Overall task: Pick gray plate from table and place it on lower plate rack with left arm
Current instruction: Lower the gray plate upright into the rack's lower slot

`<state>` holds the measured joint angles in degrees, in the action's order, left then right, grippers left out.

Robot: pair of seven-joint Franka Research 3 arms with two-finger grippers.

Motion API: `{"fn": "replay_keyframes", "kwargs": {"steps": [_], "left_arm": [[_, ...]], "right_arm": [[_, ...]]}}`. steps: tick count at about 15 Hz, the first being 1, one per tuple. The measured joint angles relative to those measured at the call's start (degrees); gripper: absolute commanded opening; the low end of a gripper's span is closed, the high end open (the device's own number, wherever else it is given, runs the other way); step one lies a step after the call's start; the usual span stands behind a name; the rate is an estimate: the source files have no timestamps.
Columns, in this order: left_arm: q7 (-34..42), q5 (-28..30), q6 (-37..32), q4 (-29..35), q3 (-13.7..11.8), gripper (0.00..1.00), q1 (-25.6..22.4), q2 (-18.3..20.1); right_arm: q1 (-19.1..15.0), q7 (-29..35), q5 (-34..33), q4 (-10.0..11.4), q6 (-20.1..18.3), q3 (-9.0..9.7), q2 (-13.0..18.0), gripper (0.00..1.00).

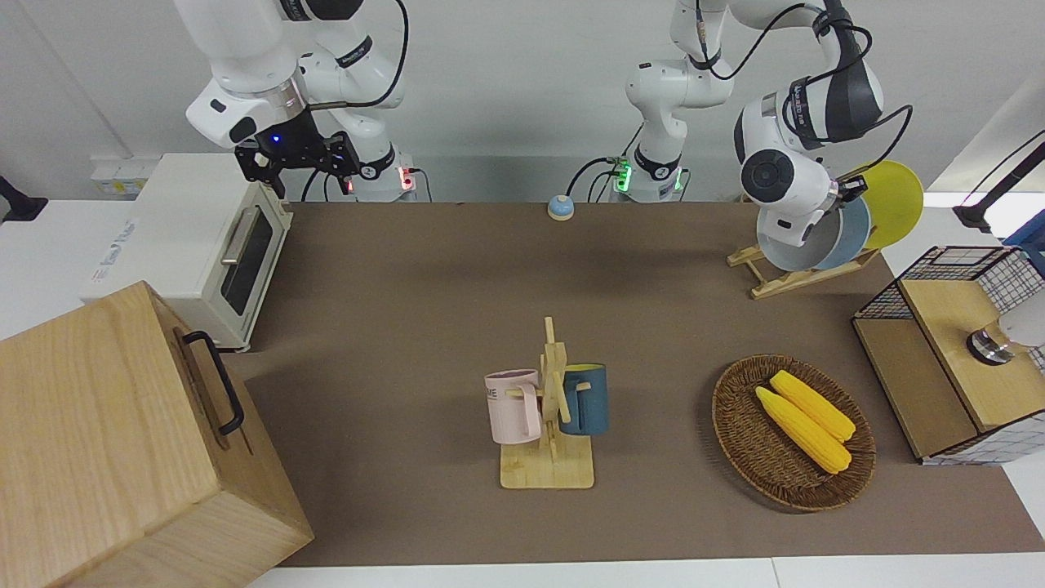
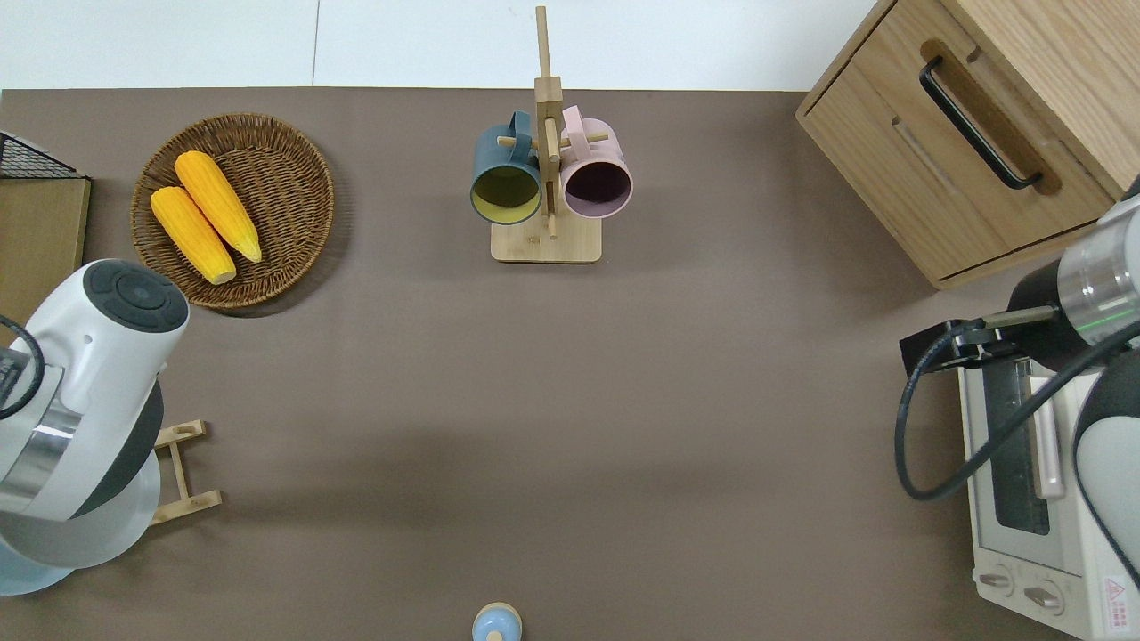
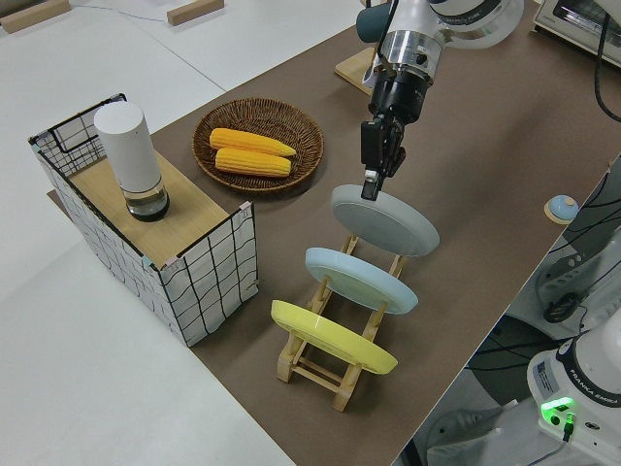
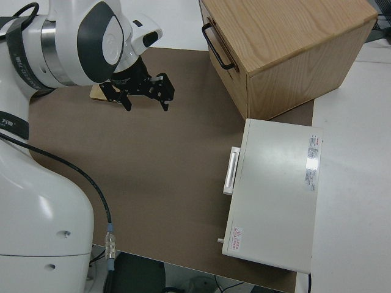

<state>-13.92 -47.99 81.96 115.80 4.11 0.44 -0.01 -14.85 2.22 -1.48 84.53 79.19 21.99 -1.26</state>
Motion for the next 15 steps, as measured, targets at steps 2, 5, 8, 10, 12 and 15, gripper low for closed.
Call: {"fn": "replay_keyframes", "kwargs": {"steps": [2, 5, 8, 10, 12, 15], "left_arm": [[-1.9, -0.1, -0.4, 0.0, 0.3, 0.00, 0.1, -1.4], [-3.0, -0.1, -0.5, 0.1, 0.5, 0.00, 0.2, -3.3], [-4.3, 0.0, -0.5, 0.1, 0.9, 0.00, 0.7, -5.1], [-5.3, 0.0, -0.5, 0.1, 1.4, 0.00, 0.8, -6.3], [-5.9, 0.3, -0.5, 0.1, 1.7, 0.20, 0.8, -7.1], [-5.9, 0.6, -0.5, 0.1, 1.7, 0.68, 0.8, -7.4]], "right_arm": [[0.0, 0.0, 0.0, 0.0, 0.0, 0.00, 0.0, 0.983], [0.0, 0.0, 0.0, 0.0, 0.0, 0.00, 0.0, 0.983], [0.0, 0.0, 0.0, 0.0, 0.0, 0.00, 0.0, 0.983], [0.0, 0.0, 0.0, 0.0, 0.0, 0.00, 0.0, 0.983], [0.0, 0.0, 0.0, 0.0, 0.0, 0.00, 0.0, 0.983], [0.0, 0.0, 0.0, 0.0, 0.0, 0.00, 0.0, 0.983]]}}
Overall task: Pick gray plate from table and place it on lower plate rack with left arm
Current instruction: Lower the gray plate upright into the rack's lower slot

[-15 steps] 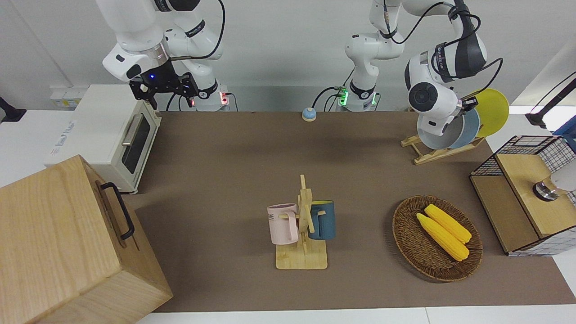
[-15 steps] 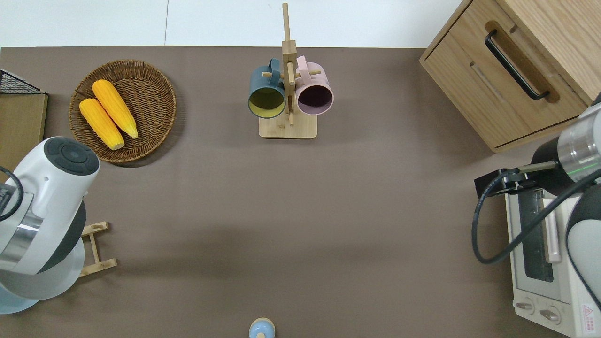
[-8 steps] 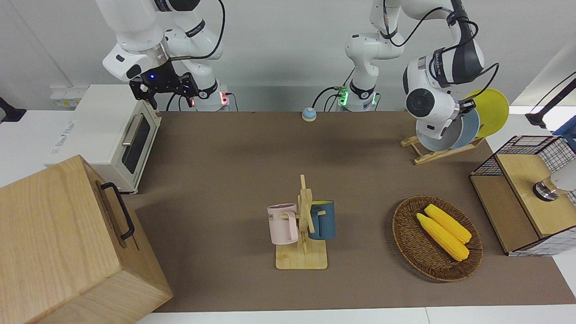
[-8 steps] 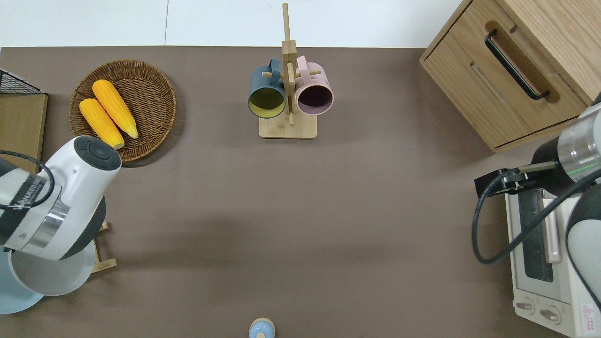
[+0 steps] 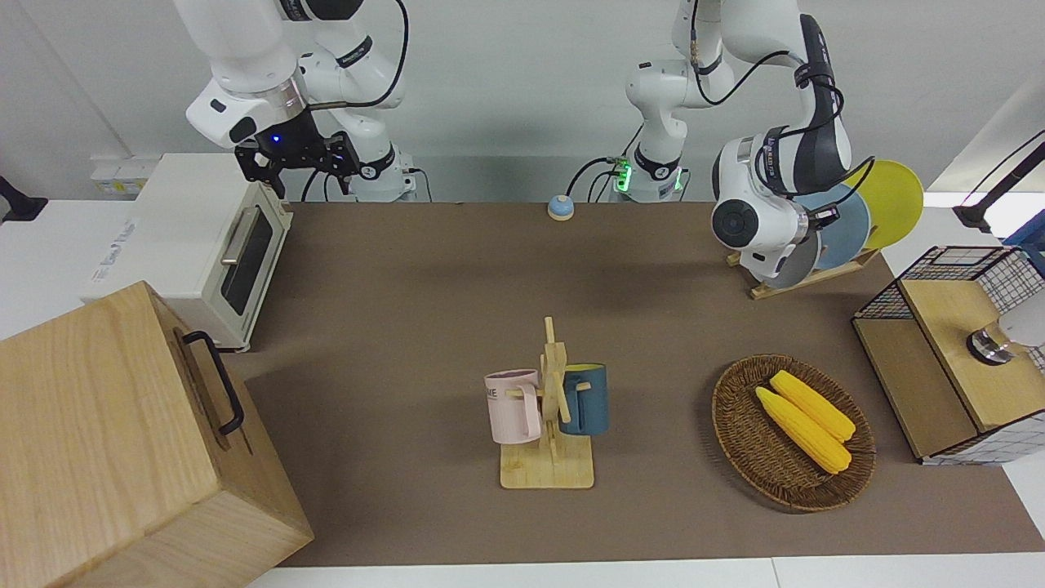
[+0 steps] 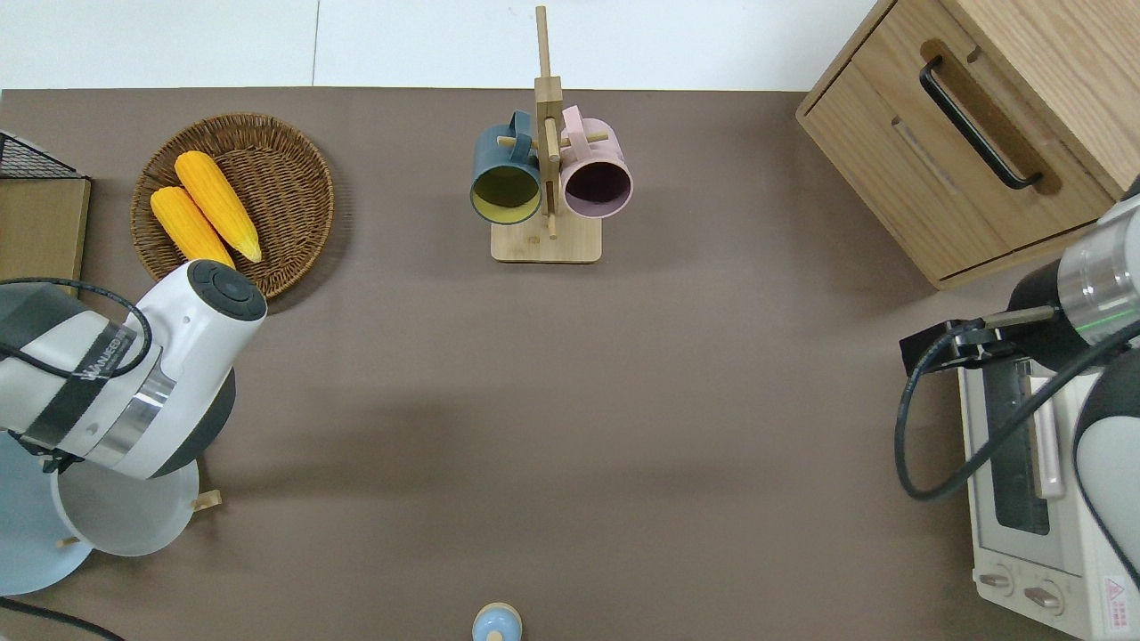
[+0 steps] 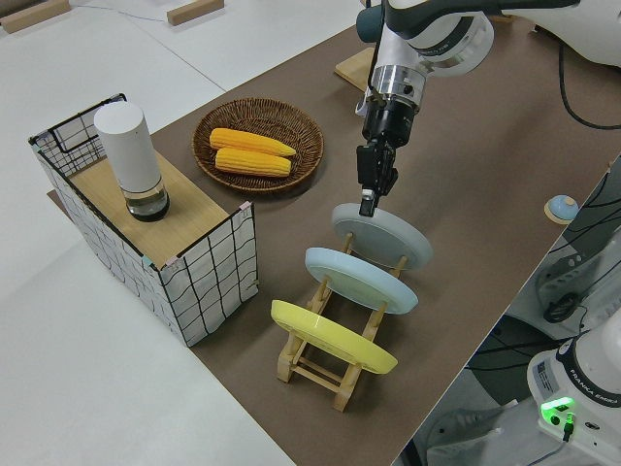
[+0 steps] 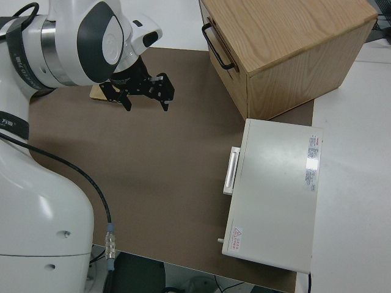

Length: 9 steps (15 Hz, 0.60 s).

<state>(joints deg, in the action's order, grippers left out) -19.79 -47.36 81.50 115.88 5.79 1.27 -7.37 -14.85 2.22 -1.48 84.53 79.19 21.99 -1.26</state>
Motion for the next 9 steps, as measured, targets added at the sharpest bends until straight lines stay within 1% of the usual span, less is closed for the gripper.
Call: {"fn": "replay_keyframes", "kwargs": {"steps": [1, 2, 9], "left_arm": [[0.1, 0.0, 0.0, 0.0, 0.0, 0.97, 0.0, 0.0], [0.1, 0.1, 0.0, 0.0, 0.0, 0.99, 0.0, 0.0], [0.1, 0.7, -0.1, 0.0, 0.0, 0.99, 0.0, 0.0]], "right_arm": [[0.0, 0.0, 0.0, 0.0, 0.0, 0.00, 0.0, 0.983], [0.0, 0.0, 0.0, 0.0, 0.0, 0.00, 0.0, 0.983], [0.0, 0.0, 0.0, 0.0, 0.0, 0.00, 0.0, 0.983]]}}
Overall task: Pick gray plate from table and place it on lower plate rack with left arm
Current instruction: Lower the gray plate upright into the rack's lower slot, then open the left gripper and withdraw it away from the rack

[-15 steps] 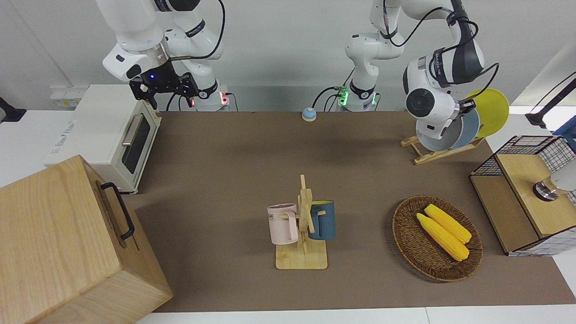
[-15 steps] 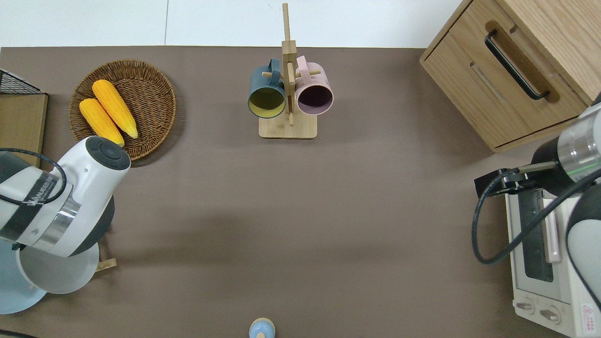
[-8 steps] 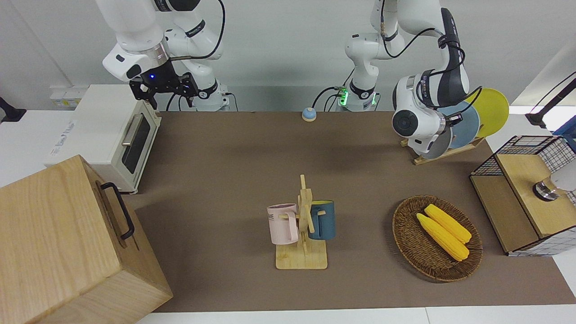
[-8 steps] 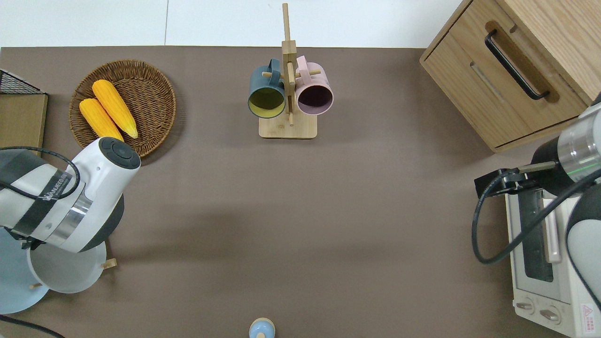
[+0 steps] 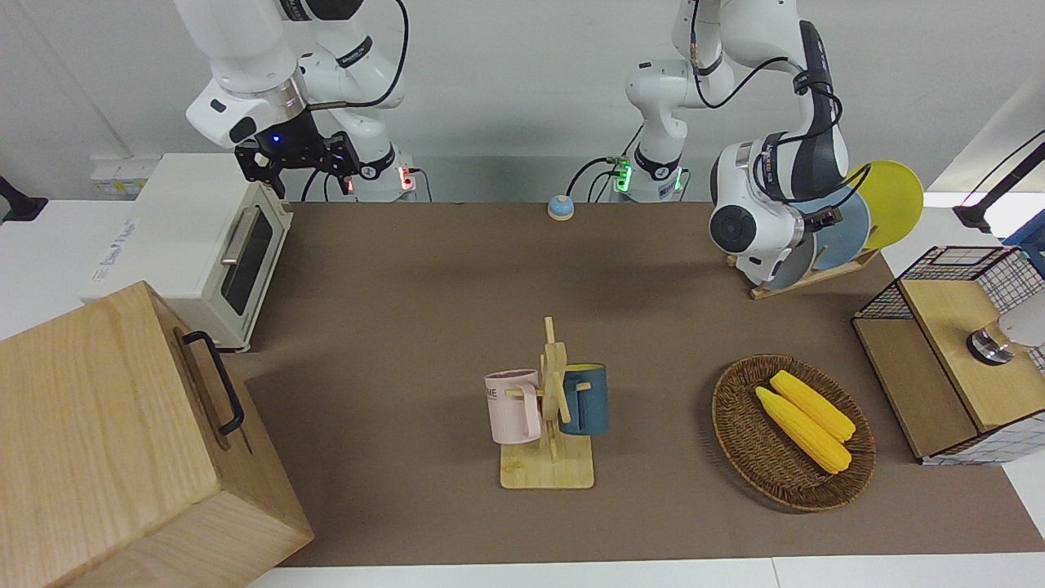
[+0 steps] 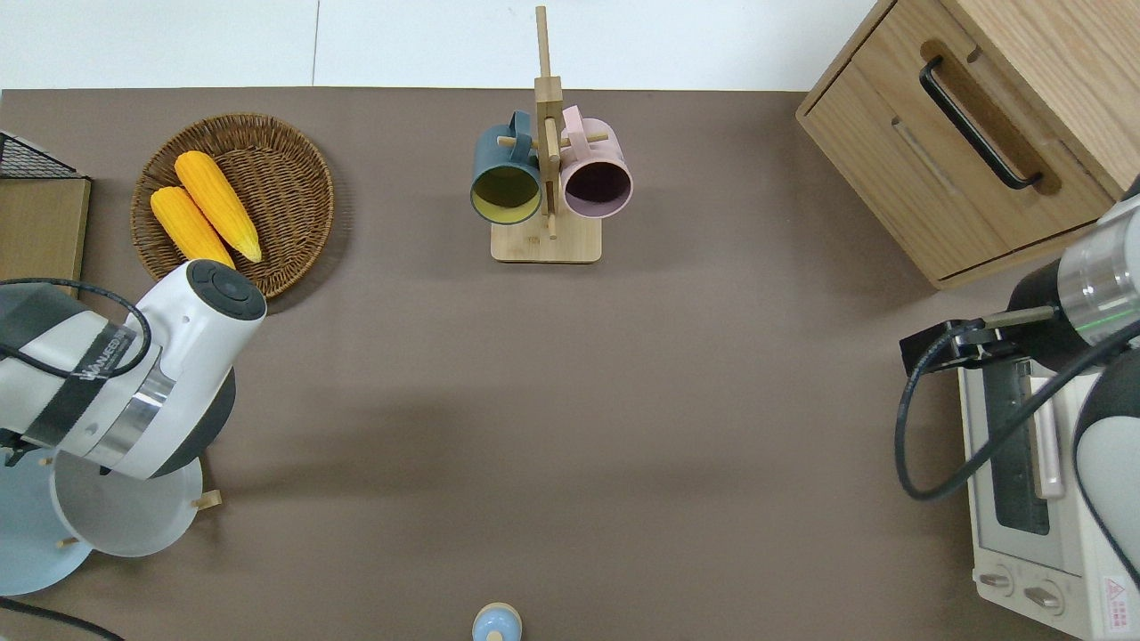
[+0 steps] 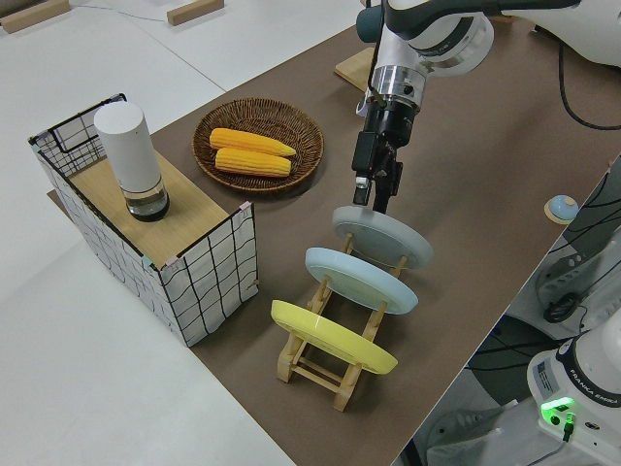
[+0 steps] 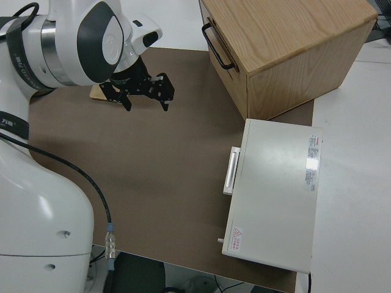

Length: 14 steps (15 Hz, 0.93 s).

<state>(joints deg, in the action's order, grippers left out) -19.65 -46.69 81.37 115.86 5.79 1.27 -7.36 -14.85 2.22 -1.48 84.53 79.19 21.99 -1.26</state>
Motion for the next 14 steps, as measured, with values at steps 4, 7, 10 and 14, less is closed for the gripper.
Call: {"fn": "replay_keyframes", "kwargs": {"steps": [4, 7, 10, 14], "left_arm": [[1.0, 2.8, -0.1, -0.5, 0.0, 0.99, 0.0, 1.0], [3.3, 6.1, -0.7, -2.2, 0.0, 0.99, 0.0, 2.9], [5.5, 9.8, -2.5, -5.8, 0.0, 0.99, 0.0, 4.4], [6.6, 17.3, -3.0, -12.1, 0.0, 0.99, 0.0, 5.1]], "right_arm": [[0.0, 0.0, 0.0, 0.0, 0.0, 0.00, 0.0, 0.983], [0.0, 0.0, 0.0, 0.0, 0.0, 0.00, 0.0, 0.983], [0.0, 0.0, 0.0, 0.0, 0.0, 0.00, 0.0, 0.983], [0.0, 0.0, 0.0, 0.0, 0.0, 0.00, 0.0, 0.983]]}}
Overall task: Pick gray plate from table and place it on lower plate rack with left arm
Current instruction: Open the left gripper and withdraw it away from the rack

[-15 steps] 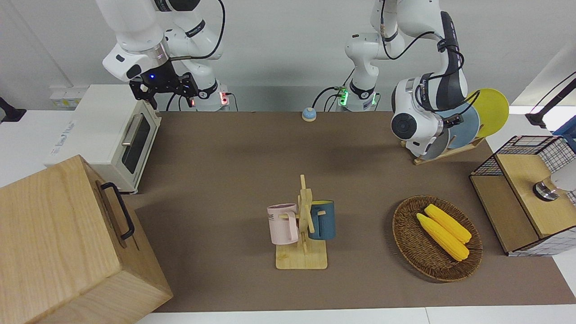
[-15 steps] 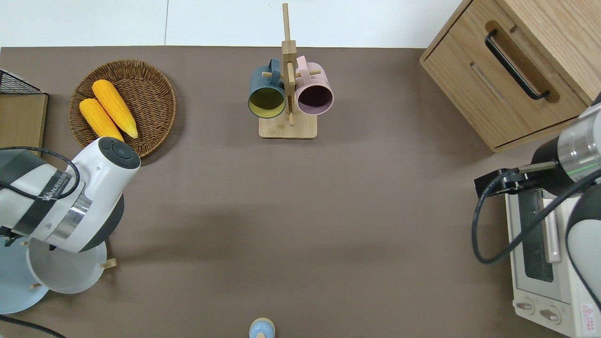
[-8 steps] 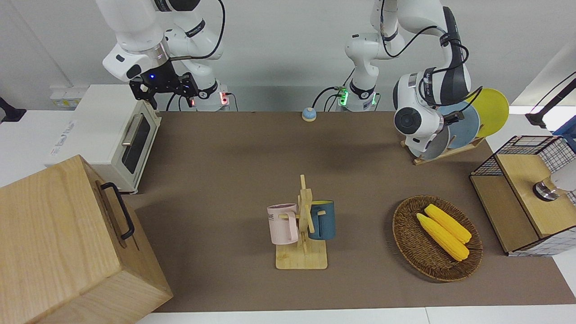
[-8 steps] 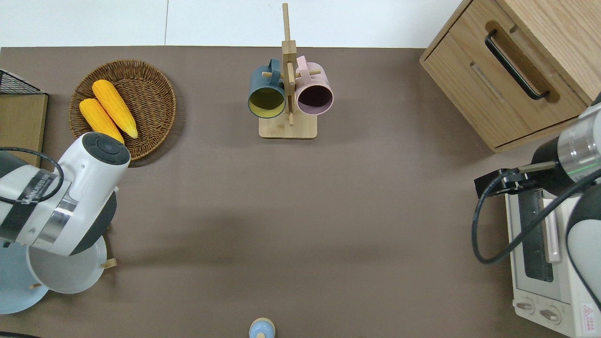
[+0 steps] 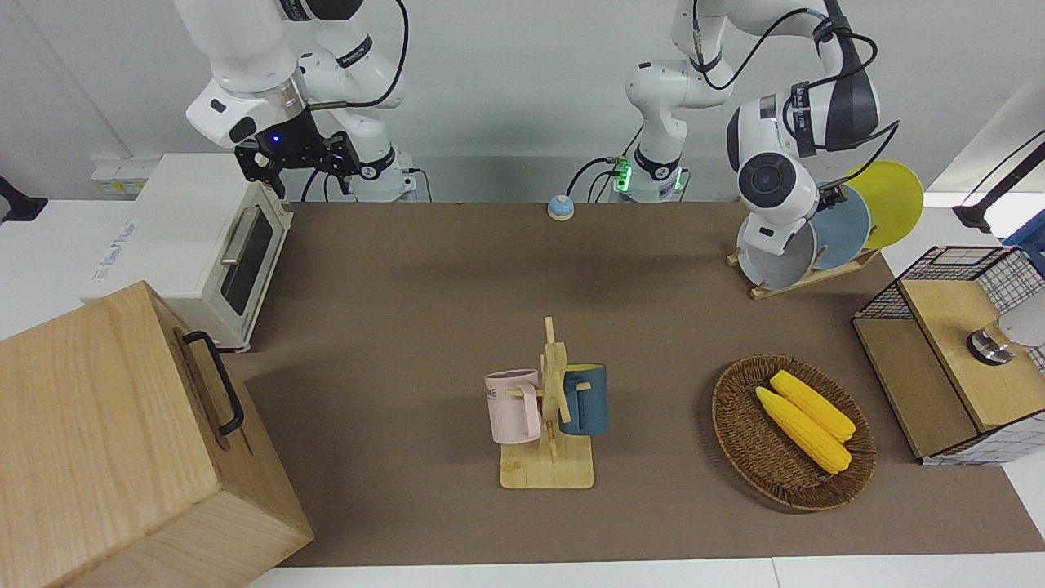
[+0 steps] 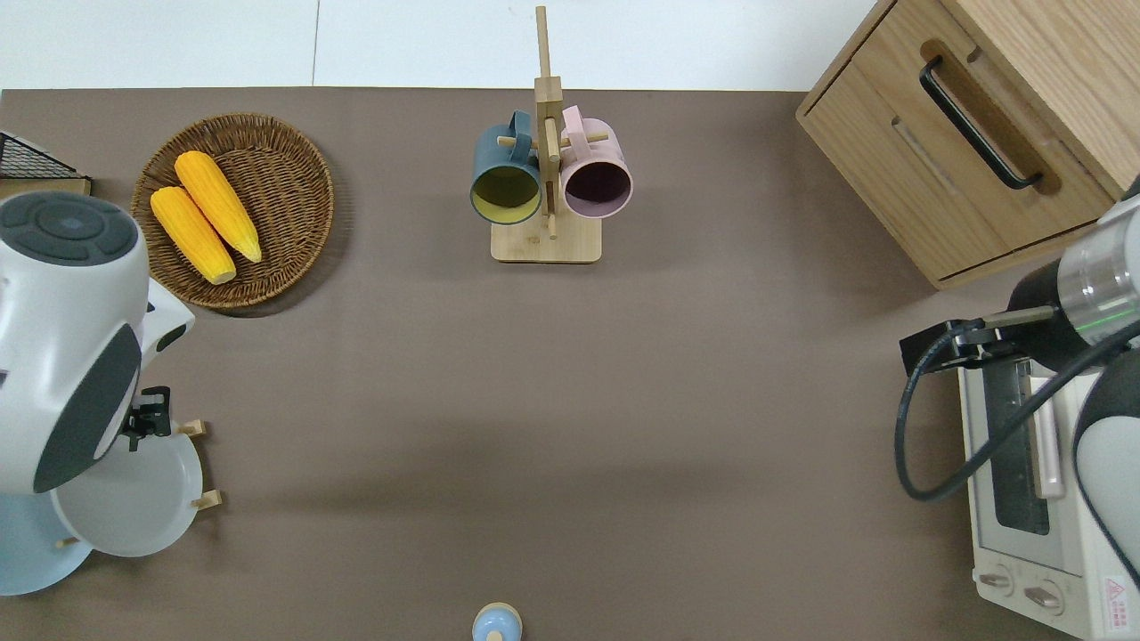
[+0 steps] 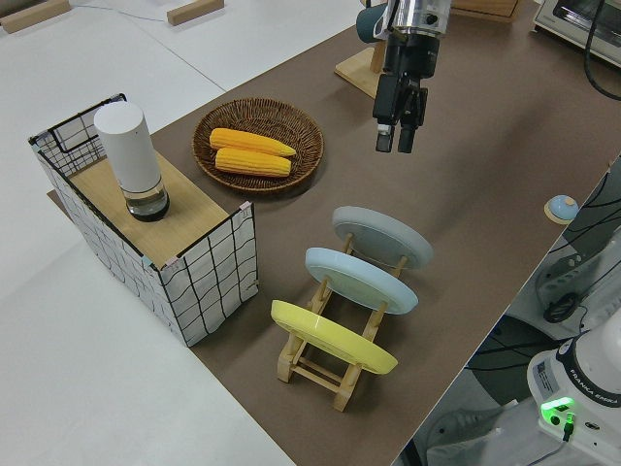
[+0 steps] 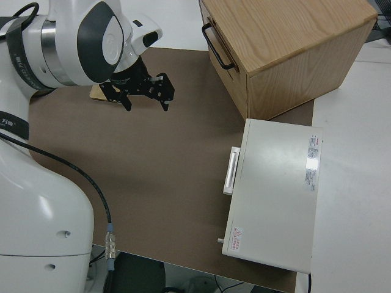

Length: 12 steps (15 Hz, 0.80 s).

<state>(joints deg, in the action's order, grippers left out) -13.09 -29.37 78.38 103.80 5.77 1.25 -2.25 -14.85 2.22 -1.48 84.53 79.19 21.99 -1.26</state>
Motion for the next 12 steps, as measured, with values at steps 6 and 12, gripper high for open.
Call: {"fn": "replay_keyframes", "kwargs": {"steps": [6, 12], "left_arm": [[0.1, 19.3, 0.4, -10.7, -2.4, 0.99, -0.6, 0.2], [3.2, 29.9, 6.6, -14.1, -3.7, 0.99, -0.8, 0.1]], "right_arm": [[0.0, 0.0, 0.0, 0.0, 0.0, 0.00, 0.0, 0.983], [0.0, 0.0, 0.0, 0.0, 0.0, 0.00, 0.0, 0.983]]}}
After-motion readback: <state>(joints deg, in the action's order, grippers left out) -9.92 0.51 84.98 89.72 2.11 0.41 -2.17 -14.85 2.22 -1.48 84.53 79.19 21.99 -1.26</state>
